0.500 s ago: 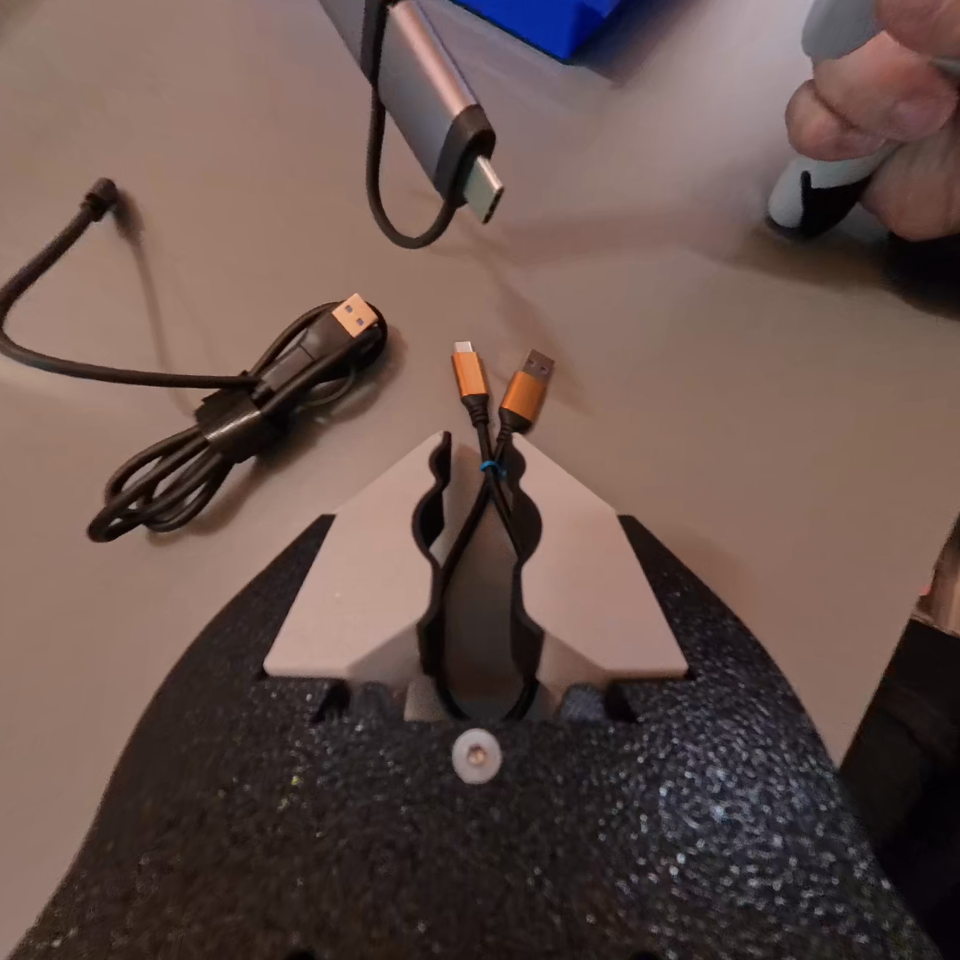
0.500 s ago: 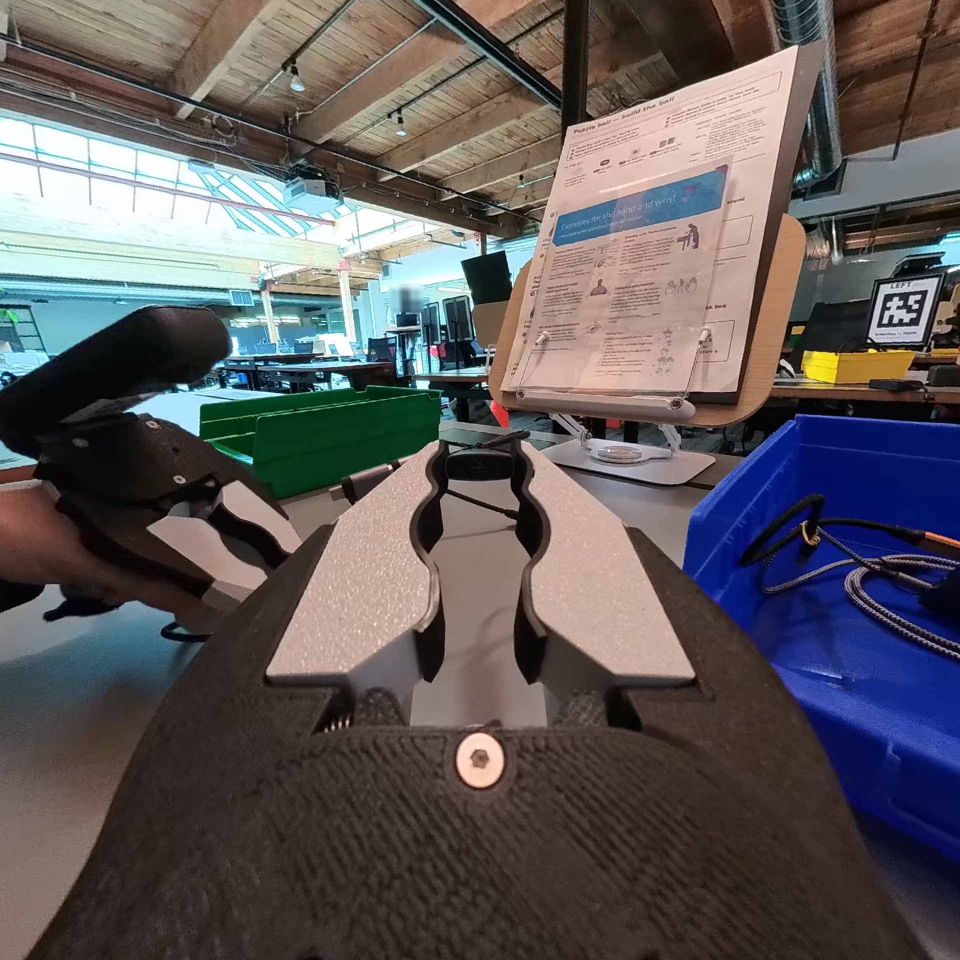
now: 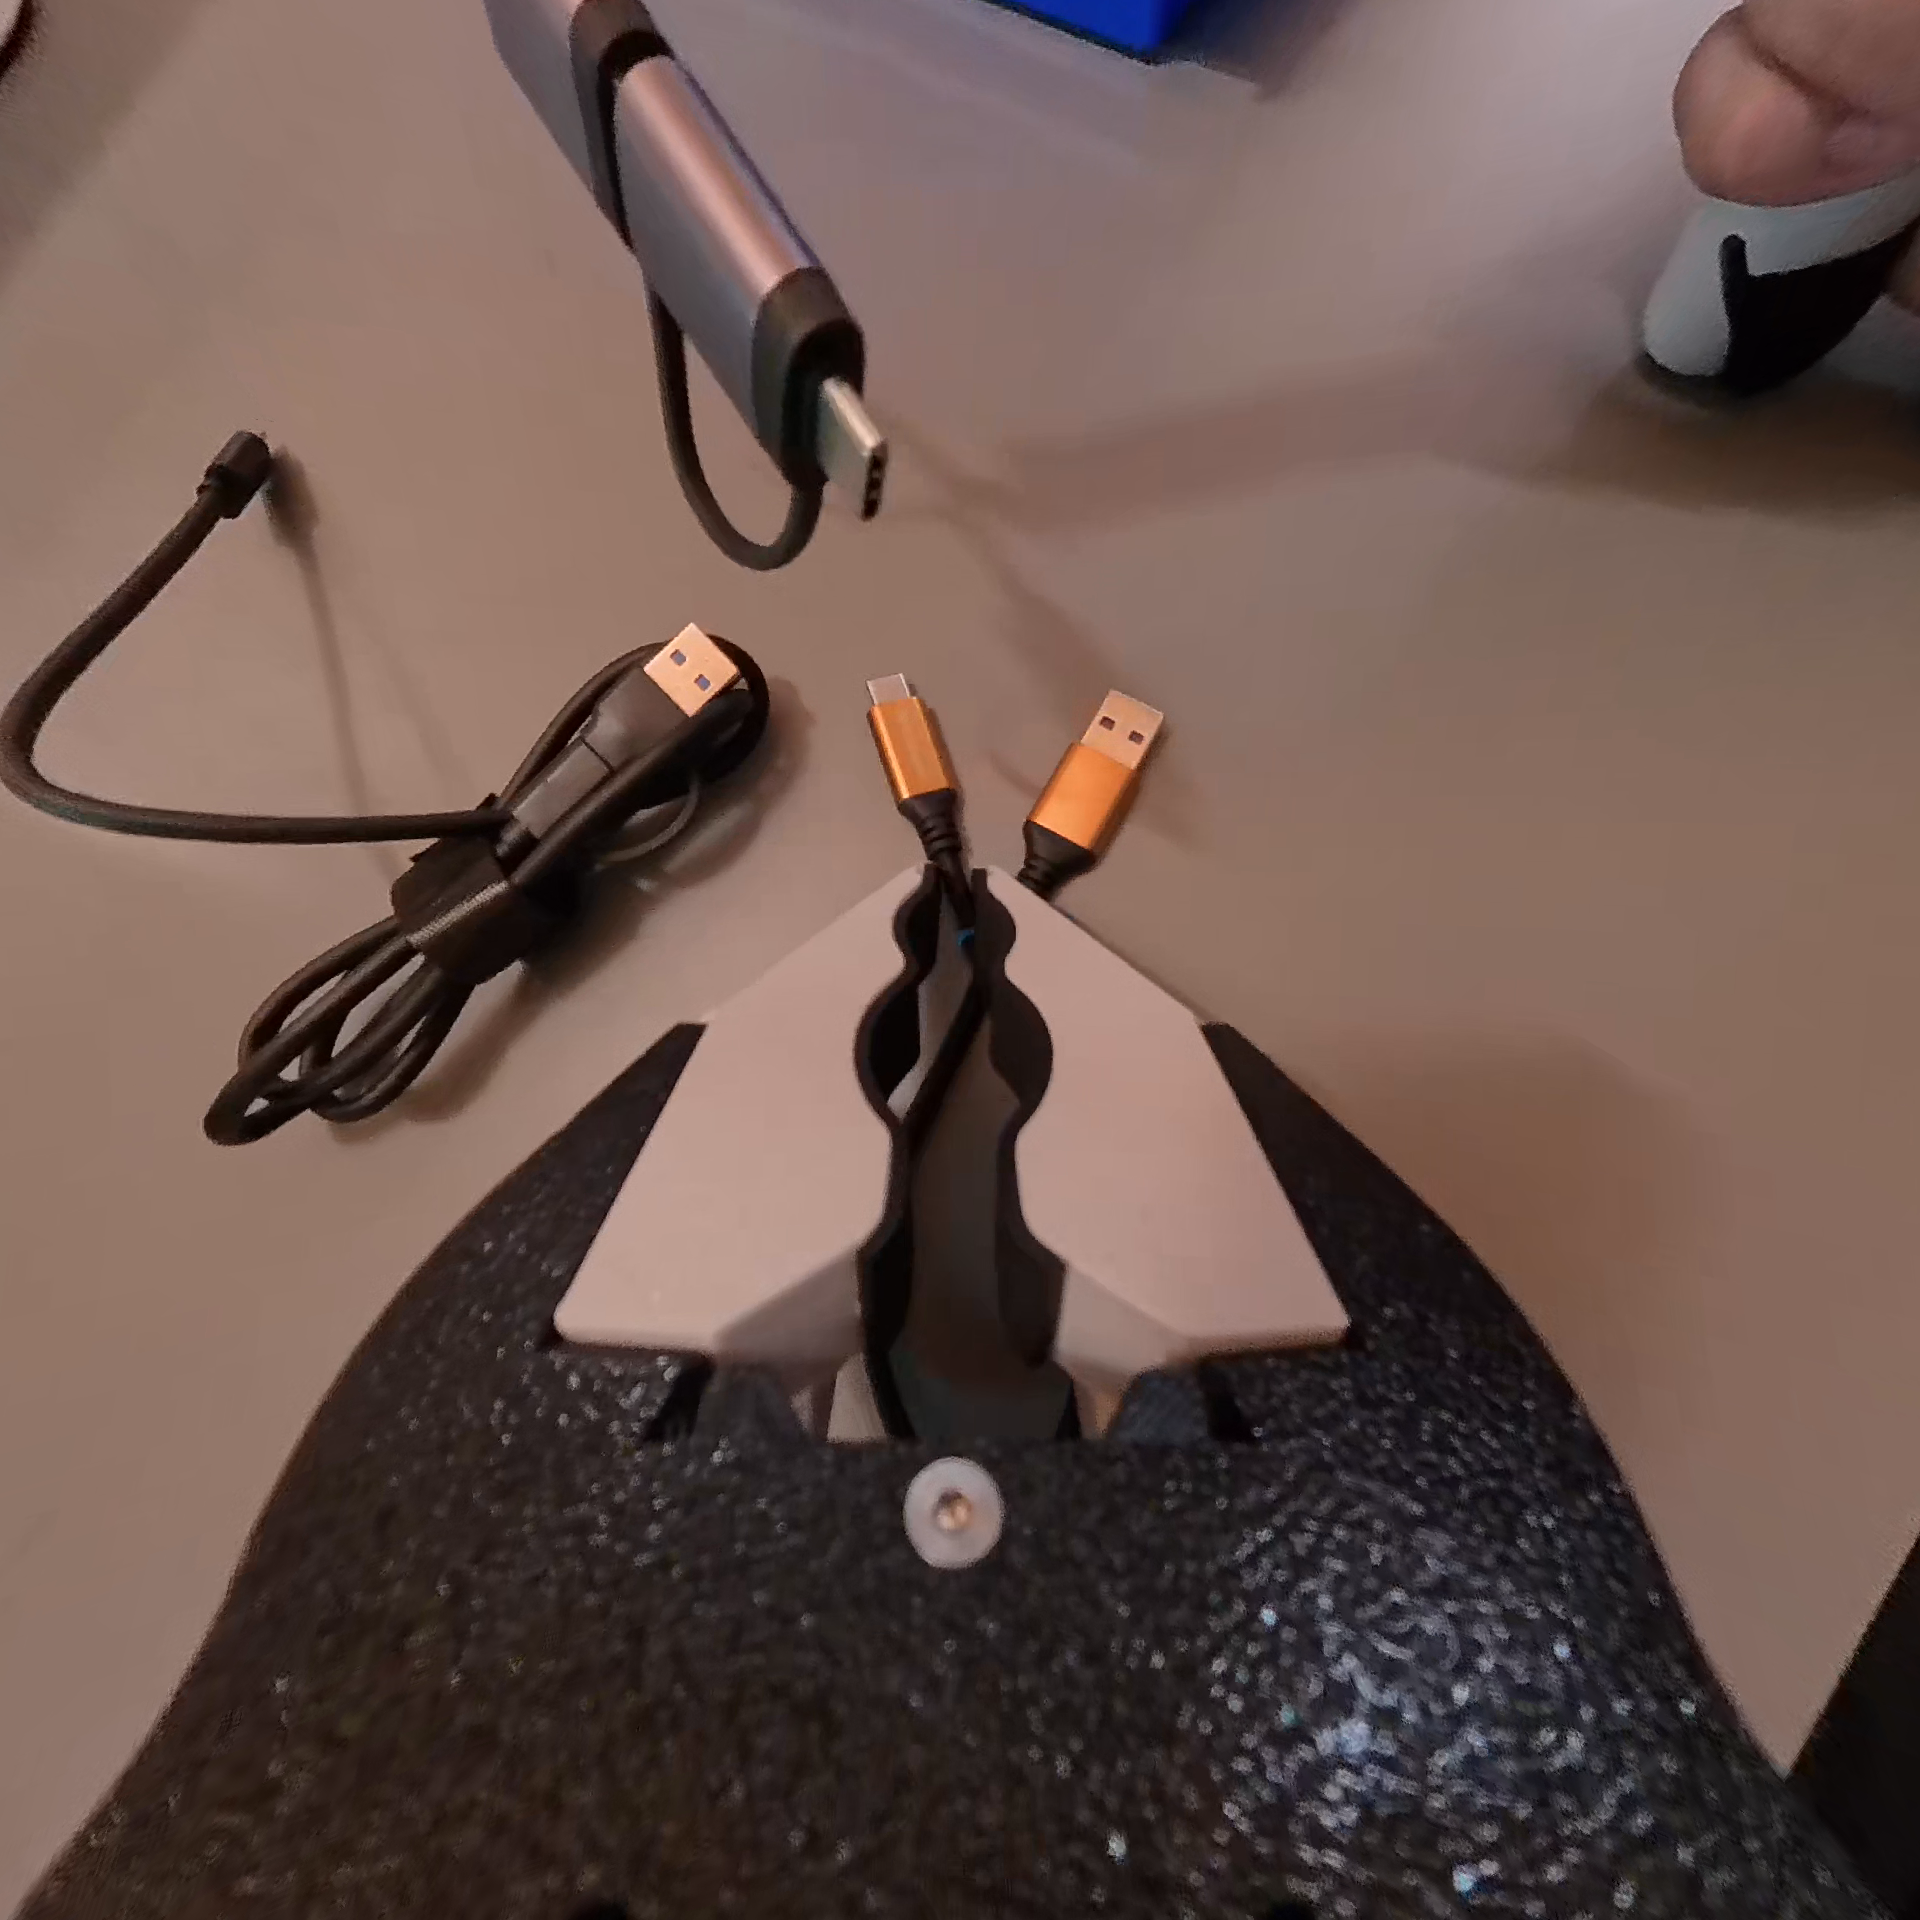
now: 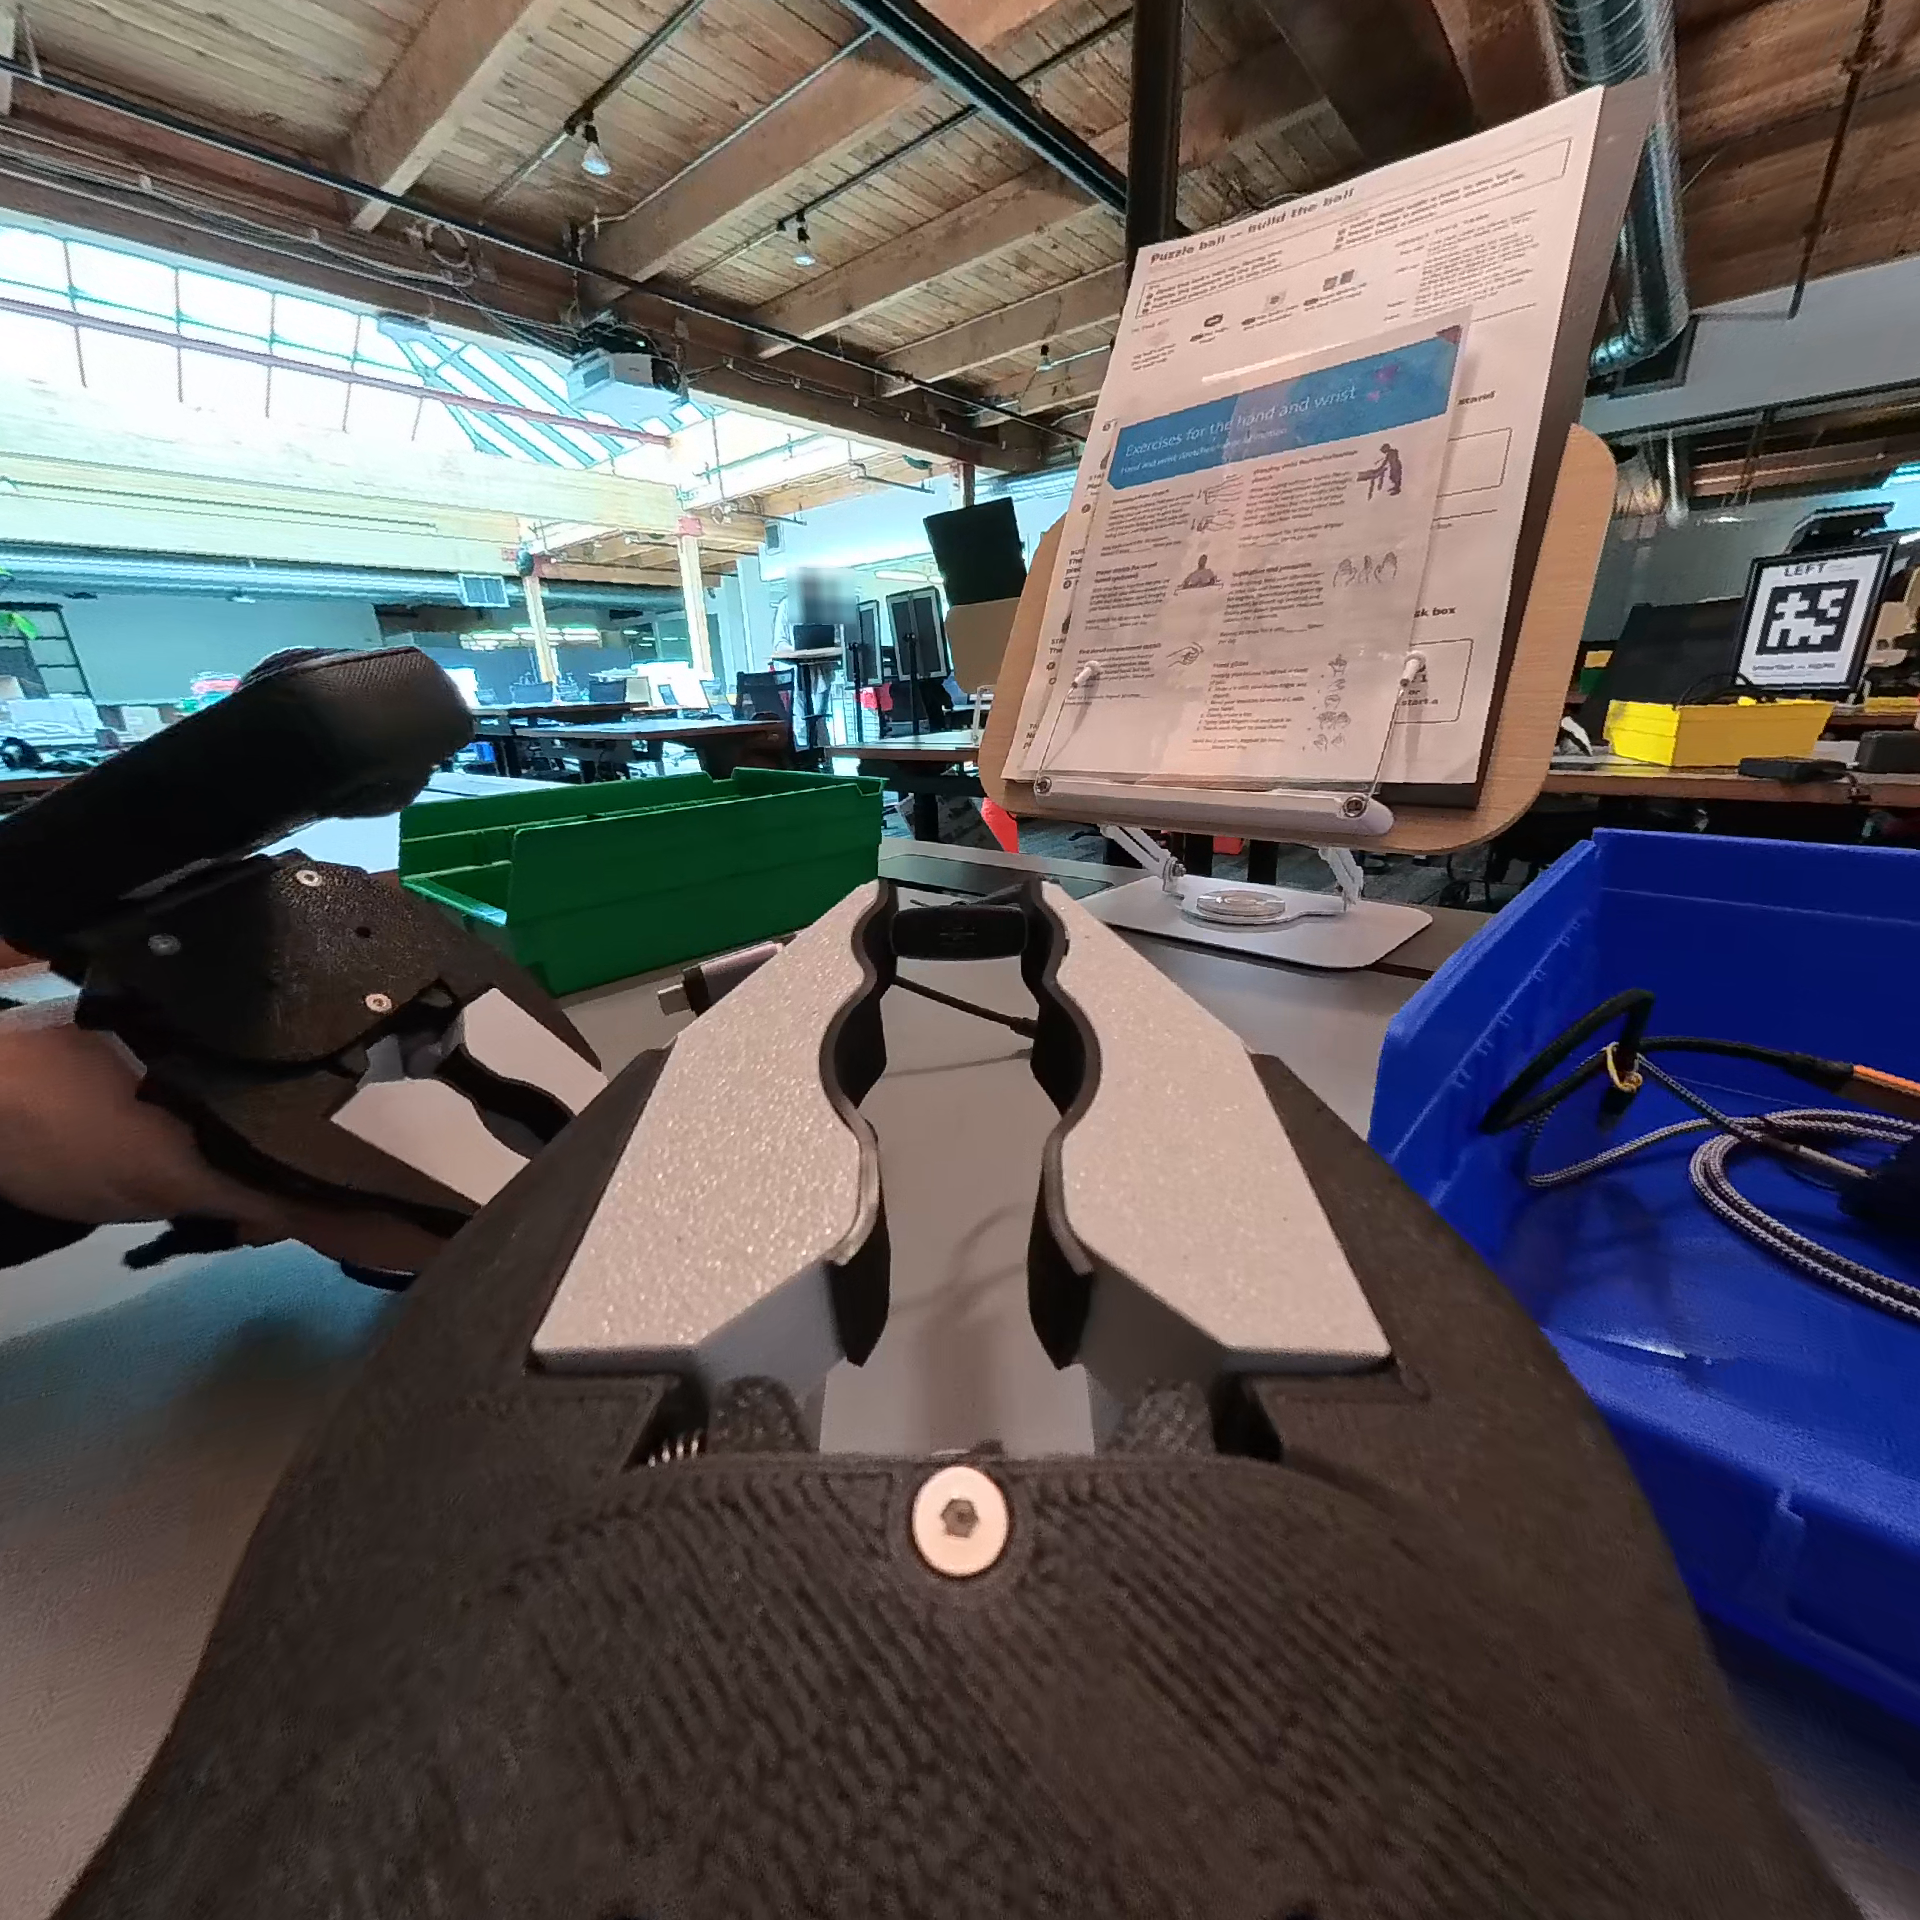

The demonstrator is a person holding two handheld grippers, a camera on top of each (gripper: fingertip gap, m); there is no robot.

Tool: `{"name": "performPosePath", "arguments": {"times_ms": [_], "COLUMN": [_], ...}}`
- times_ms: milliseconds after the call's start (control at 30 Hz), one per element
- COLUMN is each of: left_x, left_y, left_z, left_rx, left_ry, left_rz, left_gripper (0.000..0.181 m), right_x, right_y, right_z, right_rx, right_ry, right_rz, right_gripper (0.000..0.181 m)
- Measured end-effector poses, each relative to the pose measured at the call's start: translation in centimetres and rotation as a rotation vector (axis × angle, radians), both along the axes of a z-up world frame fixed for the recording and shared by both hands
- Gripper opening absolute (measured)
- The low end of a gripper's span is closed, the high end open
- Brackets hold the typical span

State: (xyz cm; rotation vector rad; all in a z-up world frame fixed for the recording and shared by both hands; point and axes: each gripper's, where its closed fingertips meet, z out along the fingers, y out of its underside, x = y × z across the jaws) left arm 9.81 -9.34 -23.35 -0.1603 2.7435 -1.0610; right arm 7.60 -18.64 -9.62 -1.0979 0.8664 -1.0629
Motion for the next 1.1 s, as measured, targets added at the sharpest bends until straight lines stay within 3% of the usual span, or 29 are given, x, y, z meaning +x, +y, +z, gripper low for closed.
{"name": "performPosePath", "arguments": {"times_ms": [200, 300, 433, 533, 600, 633, 733, 800, 967, 1033, 1100], "left_x": [0.3, -0.2, -3.2, -2.0, -2.7, -3.1, -1.4, 1.4, -0.2, -1.2, -0.9], "left_y": [-0.4, -0.3, -1.0, -0.2, 0.2, 0.1, 0.0, 0.3, -1.8, -2.6, -3.1], "left_z": [0.0, 0.2, 2.9, 2.1, 2.4, 3.8, 10.6, 12.1, 11.2, 11.2, 11.6], "left_rx": [-0.047, -0.080, -0.155, -0.080, -0.125, -0.228, -0.715, -0.914, -0.883, -0.855, -0.875], "left_ry": [-0.025, 0.029, 0.202, 0.179, 0.329, 0.455, 0.901, 1.139, 1.347, 1.341, 1.336], "left_rz": [-0.012, -0.007, -0.063, -0.038, -0.055, -0.073, -0.044, 0.057, -0.015, -0.043, -0.010], "left_gripper": [0.002, 0.001, 0.000, 0.011, 0.022, 0.028, 0.044, 0.031, 0.043, 0.021, 0.016], "right_x": [0.0, 0.0, 0.0, -0.1, -0.2, -0.3, -0.5, -0.9, -1.5, -1.4, -1.2], "right_y": [-0.2, -0.2, 0.1, 0.0, 0.0, 0.0, 0.9, 2.2, 5.0, 5.3, 5.2], "right_z": [0.0, 0.0, 0.0, 0.0, 0.1, 0.2, 0.6, 1.0, 0.8, 0.5, 0.3], "right_rx": [0.003, 0.003, -0.005, 0.002, 0.009, 0.012, 0.031, 0.006, -0.074, -0.114, -0.130], "right_ry": [0.000, -0.002, 0.003, -0.004, -0.012, -0.016, -0.042, -0.079, -0.096, -0.090, -0.085], "right_rz": [-0.017, -0.016, -0.003, 0.002, 0.011, 0.011, 0.069, 0.123, 0.228, 0.222, 0.196], "right_gripper": [0.023, 0.023, 0.023, 0.023, 0.023, 0.023, 0.023, 0.023, 0.022, 0.022, 0.022]}}
